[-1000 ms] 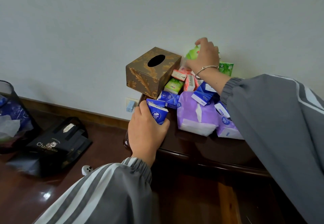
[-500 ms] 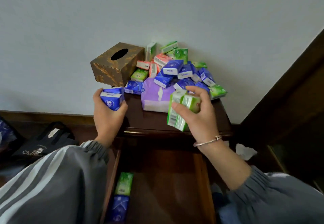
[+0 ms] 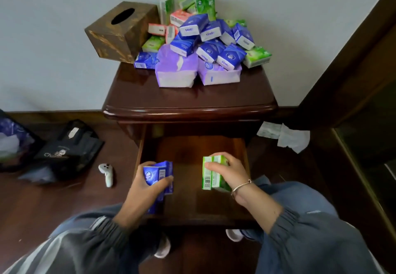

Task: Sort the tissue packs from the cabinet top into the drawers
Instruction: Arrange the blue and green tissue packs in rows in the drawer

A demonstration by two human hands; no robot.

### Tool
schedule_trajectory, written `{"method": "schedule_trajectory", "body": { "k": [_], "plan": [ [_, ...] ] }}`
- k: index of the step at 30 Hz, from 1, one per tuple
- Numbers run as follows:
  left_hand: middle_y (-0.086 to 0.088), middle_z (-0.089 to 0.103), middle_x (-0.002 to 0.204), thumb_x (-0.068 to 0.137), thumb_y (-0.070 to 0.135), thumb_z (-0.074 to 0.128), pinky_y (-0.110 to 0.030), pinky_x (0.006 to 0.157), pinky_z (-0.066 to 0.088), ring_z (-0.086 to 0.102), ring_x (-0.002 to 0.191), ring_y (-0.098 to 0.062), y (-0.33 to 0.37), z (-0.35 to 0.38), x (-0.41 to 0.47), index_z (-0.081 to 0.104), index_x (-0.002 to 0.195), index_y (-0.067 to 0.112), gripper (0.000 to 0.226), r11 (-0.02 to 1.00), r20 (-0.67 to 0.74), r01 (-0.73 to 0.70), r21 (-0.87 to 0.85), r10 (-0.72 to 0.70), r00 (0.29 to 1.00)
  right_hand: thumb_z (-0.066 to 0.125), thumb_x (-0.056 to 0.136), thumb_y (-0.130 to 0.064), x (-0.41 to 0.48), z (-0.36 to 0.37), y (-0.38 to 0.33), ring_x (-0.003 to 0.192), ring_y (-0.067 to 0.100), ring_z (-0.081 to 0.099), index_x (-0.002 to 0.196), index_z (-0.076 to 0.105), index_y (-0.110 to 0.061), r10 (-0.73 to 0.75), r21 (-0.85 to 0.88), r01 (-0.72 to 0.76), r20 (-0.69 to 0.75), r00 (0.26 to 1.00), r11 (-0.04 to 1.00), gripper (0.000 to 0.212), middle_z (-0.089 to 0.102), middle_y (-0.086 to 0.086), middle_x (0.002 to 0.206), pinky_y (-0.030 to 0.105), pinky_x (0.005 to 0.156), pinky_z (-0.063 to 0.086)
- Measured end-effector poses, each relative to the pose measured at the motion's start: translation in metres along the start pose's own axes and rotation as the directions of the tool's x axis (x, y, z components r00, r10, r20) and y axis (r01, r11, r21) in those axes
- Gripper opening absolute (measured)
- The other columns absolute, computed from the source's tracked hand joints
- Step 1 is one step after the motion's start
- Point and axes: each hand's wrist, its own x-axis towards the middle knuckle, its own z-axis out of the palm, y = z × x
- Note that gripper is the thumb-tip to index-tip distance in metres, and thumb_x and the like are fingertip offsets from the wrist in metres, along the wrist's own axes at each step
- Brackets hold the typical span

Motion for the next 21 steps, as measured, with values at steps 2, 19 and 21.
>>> {"method": "schedule_trajectory", "body": {
  "k": [2,19,21],
  "plan": [
    [0.005,0.068,0.083,0.070,0.021,0.083,-0.014,0.057,0.050,0.064,0.062,0.003,-0.010,0.005,-0.002,0.052,0.100,0.028,0.043,0.996,0.042,0.087,-0.005,-0.087,0.995,0.073,0.077,-0.025,0.007,-0.002,0.008,0.084,0.020,0.069,0.100,0.062,-0.023,0.063,0.021,-0.063,-0.003,0.998,0.998,0.026,0.070,0.005,0.096,0.025,0.054,0.051],
    [0.005,0.070,0.079,0.050,0.051,0.078,-0.037,0.065,0.056,0.069,0.070,-0.013,-0.027,-0.030,0.034,0.053,0.090,0.032,0.051,0.958,-0.183,0.282,0.061,-0.267,0.946,0.076,0.074,-0.027,0.055,0.020,0.049,0.084,0.020,0.066,0.105,0.058,-0.021,0.170,-0.069,-0.170,-0.009,0.985,0.983,0.037,0.066,0.003,0.098,0.032,0.066,0.056],
    [0.004,0.069,0.083,0.048,0.053,0.076,-0.038,0.068,0.056,0.067,0.074,-0.016,-0.028,-0.039,0.036,0.052,0.090,0.033,0.053,0.956,-0.237,0.288,0.049,-0.269,0.934,0.076,0.074,-0.024,0.062,0.029,0.056,0.080,0.016,0.065,0.105,0.057,-0.019,0.159,-0.070,-0.161,-0.035,0.987,0.985,0.036,0.065,0.002,0.094,0.028,0.061,0.053]
  ]
}}
